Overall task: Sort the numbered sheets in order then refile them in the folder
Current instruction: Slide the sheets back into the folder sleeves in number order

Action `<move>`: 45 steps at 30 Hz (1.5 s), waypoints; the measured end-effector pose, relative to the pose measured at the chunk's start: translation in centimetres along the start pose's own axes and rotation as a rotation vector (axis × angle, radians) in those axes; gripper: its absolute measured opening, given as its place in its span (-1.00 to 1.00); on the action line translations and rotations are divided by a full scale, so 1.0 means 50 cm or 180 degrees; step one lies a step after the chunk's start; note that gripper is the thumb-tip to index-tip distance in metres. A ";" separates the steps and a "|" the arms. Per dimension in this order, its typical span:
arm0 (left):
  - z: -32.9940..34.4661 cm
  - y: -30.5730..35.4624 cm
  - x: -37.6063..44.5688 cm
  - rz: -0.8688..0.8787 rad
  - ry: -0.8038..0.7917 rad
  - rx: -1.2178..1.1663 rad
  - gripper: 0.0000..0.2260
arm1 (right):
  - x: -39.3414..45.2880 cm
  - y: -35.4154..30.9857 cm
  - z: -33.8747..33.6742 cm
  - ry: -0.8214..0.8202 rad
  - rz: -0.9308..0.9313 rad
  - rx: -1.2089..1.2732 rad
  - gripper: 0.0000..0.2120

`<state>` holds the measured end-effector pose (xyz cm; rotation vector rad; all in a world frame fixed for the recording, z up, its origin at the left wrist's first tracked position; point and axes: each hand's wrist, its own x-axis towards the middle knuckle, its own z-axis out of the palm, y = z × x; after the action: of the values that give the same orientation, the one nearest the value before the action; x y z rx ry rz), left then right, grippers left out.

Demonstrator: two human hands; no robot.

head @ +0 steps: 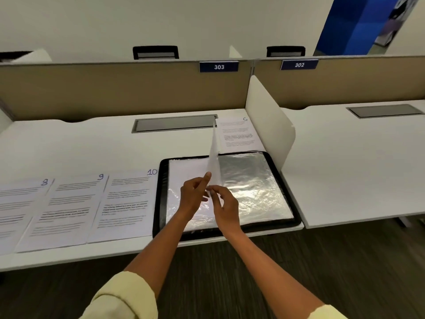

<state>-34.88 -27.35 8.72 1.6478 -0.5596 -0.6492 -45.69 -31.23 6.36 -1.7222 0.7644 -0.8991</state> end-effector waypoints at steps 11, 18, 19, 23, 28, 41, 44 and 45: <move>-0.172 -0.101 0.005 -0.0609 0.0101 0.0614 -0.60 | -0.056 0.035 0.126 -0.0701 0.0067 -0.0486 -0.81; -0.234 -0.187 0.003 -0.1137 0.0167 0.0839 -0.62 | -0.067 0.094 0.095 -0.0804 0.0581 -0.1269 -0.66; -0.238 -0.193 0.001 -0.1205 0.0148 0.0776 -0.64 | -0.069 0.102 0.088 -0.0872 0.0687 -0.1367 -0.63; -0.244 -0.206 -0.007 -0.1160 0.0128 0.1041 -0.65 | -0.081 0.130 0.068 -0.1326 0.0845 -0.1829 -0.53; -0.246 -0.232 -0.007 -0.0967 -0.0103 0.1859 -0.61 | -0.084 0.137 0.069 -0.1551 0.0853 -0.2320 -0.52; -0.168 -0.213 0.049 0.0319 0.0475 0.2683 -0.48 | -0.059 0.137 0.024 -0.0781 0.0547 -0.1730 -0.55; -0.131 -0.209 0.075 0.0489 0.0426 0.2726 -0.47 | -0.031 0.140 0.006 -0.0598 0.0484 -0.1706 -0.59; -0.118 -0.206 0.082 0.0510 0.0375 0.2743 -0.46 | -0.018 0.142 -0.001 -0.0536 0.0469 -0.1691 -0.59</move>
<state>-27.75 -24.20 -1.14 2.3833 -0.9536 -0.1756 -46.75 -32.57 -0.58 -2.1338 1.0652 -0.4620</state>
